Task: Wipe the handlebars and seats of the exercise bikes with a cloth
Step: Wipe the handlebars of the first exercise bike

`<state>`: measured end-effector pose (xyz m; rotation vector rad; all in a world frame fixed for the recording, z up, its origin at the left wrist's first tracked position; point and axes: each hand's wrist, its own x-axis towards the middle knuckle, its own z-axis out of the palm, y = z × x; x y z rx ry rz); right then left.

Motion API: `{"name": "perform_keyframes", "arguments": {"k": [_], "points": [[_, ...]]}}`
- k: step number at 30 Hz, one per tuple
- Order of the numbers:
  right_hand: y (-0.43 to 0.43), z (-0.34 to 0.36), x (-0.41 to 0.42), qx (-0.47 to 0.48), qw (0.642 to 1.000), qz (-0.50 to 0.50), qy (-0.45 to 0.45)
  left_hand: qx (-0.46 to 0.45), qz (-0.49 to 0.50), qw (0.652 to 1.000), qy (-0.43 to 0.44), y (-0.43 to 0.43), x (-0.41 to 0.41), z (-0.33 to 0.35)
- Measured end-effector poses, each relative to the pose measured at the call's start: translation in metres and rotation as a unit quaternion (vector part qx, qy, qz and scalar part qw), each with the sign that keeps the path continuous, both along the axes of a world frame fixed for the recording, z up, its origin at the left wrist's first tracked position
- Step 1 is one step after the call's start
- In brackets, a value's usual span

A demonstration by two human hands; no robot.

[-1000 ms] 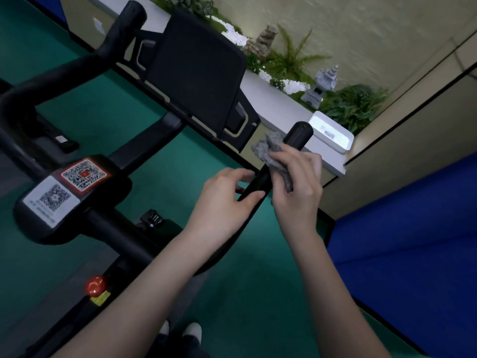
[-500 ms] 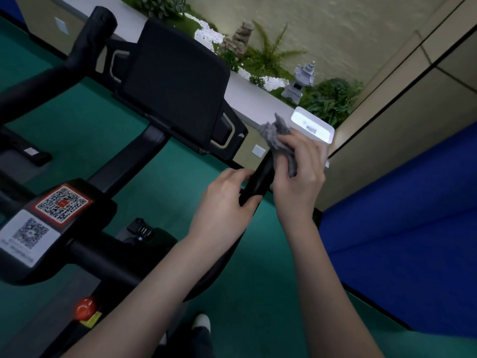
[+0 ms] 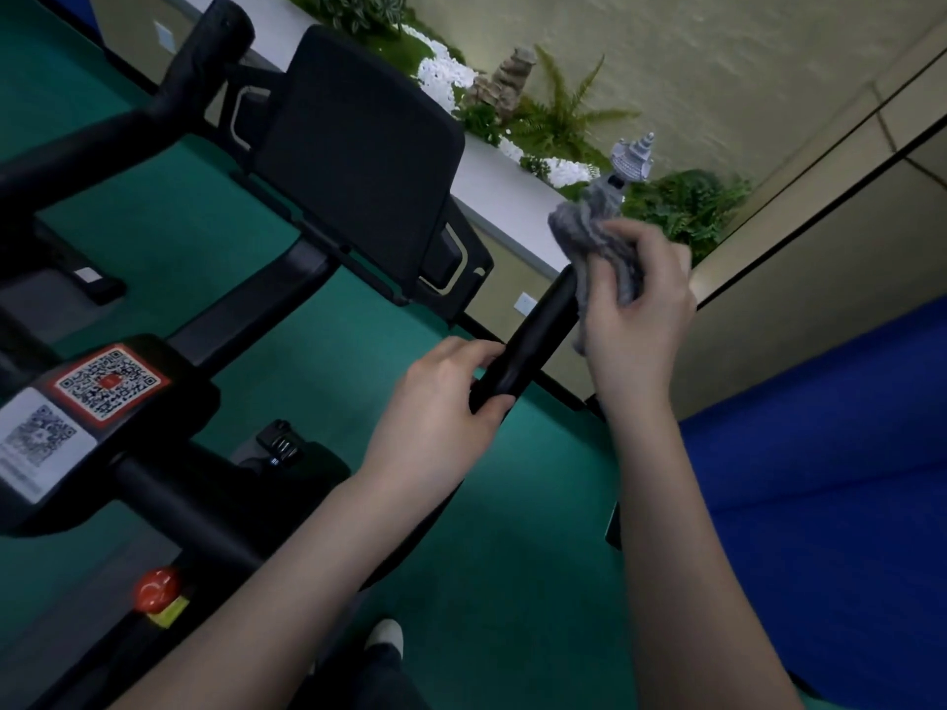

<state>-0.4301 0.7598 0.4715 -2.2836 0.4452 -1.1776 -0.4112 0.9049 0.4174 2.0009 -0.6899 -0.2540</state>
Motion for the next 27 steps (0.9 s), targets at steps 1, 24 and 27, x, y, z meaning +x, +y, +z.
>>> {"name": "perform_keyframes", "arguments": {"k": [1,24,27], "points": [[-0.008,0.007,0.004,0.03,0.999,0.007,0.029,0.001,0.003,1.0,0.0,0.0,-0.001,0.0],[0.012,-0.039,-0.007,0.549,0.807,0.028,-0.216,-0.007,0.031,1.0,0.001,-0.005,-0.003,0.001],[0.022,-0.047,-0.01,0.583,0.784,0.009,-0.215,-0.015,0.034,0.999,0.006,-0.005,-0.003,0.001]]}}
